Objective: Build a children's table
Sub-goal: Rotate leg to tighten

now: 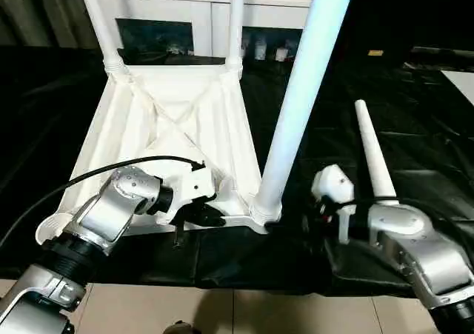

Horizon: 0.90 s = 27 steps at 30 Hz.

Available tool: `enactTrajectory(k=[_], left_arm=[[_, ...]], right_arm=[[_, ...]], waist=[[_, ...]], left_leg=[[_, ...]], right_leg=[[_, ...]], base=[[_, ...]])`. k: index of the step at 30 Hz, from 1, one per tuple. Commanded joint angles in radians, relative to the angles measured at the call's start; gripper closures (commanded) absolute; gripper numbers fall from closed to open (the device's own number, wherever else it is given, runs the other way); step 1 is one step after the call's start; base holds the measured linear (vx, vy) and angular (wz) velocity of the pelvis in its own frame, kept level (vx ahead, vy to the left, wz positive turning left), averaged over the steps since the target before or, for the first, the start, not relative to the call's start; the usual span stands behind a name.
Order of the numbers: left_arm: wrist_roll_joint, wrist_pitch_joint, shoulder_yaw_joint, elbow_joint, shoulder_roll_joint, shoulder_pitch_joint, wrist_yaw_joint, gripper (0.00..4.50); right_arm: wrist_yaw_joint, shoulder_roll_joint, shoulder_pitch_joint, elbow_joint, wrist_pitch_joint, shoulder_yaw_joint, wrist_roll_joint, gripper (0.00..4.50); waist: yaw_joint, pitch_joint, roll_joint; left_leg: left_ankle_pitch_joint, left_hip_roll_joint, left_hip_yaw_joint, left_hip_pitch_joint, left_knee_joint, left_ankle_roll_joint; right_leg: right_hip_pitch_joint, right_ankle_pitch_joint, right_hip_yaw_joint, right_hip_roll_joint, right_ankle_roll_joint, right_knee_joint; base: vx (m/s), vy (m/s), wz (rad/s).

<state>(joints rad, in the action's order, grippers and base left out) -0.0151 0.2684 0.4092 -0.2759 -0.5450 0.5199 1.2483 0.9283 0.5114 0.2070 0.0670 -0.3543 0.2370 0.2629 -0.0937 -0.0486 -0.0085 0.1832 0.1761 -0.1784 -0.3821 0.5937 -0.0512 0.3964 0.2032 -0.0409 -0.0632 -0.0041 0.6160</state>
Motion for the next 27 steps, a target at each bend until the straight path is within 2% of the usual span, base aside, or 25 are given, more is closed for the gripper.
enactTrajectory(k=[1,10,17,18,19,27], left_arm=[[0.005,-0.017,0.013,0.007,0.003,0.013,0.016,4.50],[0.009,-0.022,0.014,0.004,0.007,0.016,0.013,4.50],[0.013,-0.025,0.017,0.000,0.006,0.015,0.015,4.50],[0.013,-0.026,0.017,-0.001,0.006,0.015,0.015,4.50],[0.014,-0.026,0.018,-0.001,0.005,0.014,0.016,4.50],[0.020,-0.026,0.021,0.001,0.003,0.007,0.014,4.50]], right_arm=[[0.013,0.003,0.018,-0.015,0.013,0.011,-0.017,0.42],[0.002,-0.035,0.048,-0.071,0.045,0.024,-0.032,1.17],[0.017,-0.044,0.069,-0.114,0.078,0.055,-0.066,1.78],[0.018,-0.044,0.070,-0.116,0.080,0.057,-0.069,1.78],[0.021,-0.044,0.073,-0.124,0.088,0.062,-0.078,1.84],[0.011,-0.054,0.078,-0.159,0.113,0.072,-0.102,1.89]], waist=[[0.003,0.061,0.001],[0.004,0.064,0.000],[0.005,0.064,-0.001],[0.006,0.063,0.000],[0.007,0.062,-0.005],[0.009,0.062,-0.003]], left_leg=[[0.144,0.056,0.017,0.022,-0.070,0.033],[0.130,0.056,0.016,0.023,-0.066,0.039],[0.128,0.054,0.016,0.021,-0.064,0.043],[0.136,0.055,0.016,0.022,-0.065,0.040],[0.143,0.055,0.015,0.021,-0.065,0.037],[0.165,0.054,0.016,0.022,-0.065,0.027]], right_leg=[[-0.046,0.040,0.045,-0.078,-0.230,-0.059],[-0.048,0.012,0.043,-0.078,-0.245,-0.053],[-0.050,0.015,0.043,-0.078,-0.247,-0.053],[-0.049,0.028,0.043,-0.079,-0.245,-0.054],[-0.049,0.038,0.044,-0.078,-0.242,-0.055],[-0.046,0.074,0.045,-0.077,-0.235,-0.056]], base=[[0.000,0.000,0.00],[0.000,0.000,0.00],[0.000,0.000,0.00],[0.000,0.000,0.00],[0.000,0.000,0.00],[0.000,0.000,0.00]])
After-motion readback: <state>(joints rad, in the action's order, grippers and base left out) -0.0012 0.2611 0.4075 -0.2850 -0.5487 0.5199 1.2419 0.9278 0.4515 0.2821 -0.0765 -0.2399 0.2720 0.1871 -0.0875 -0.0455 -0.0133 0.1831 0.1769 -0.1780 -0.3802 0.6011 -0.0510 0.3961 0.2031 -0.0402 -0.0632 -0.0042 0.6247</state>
